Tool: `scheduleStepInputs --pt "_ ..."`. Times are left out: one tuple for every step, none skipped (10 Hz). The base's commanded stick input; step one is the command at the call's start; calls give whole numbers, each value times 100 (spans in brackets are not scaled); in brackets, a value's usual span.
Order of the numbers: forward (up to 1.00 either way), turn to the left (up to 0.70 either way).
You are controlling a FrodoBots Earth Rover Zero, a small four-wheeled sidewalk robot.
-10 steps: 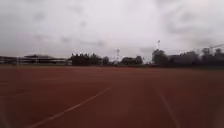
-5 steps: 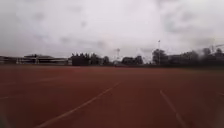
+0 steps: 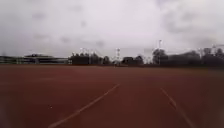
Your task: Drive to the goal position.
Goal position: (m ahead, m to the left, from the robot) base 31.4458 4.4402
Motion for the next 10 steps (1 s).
scheduleStepInputs --pt "50 0" --pt "50 0" --pt "50 0" --pt "50 0" --pt "50 0" --pt "50 0" --pt "50 0" --pt "50 0" --pt "50 0" --pt "50 0"
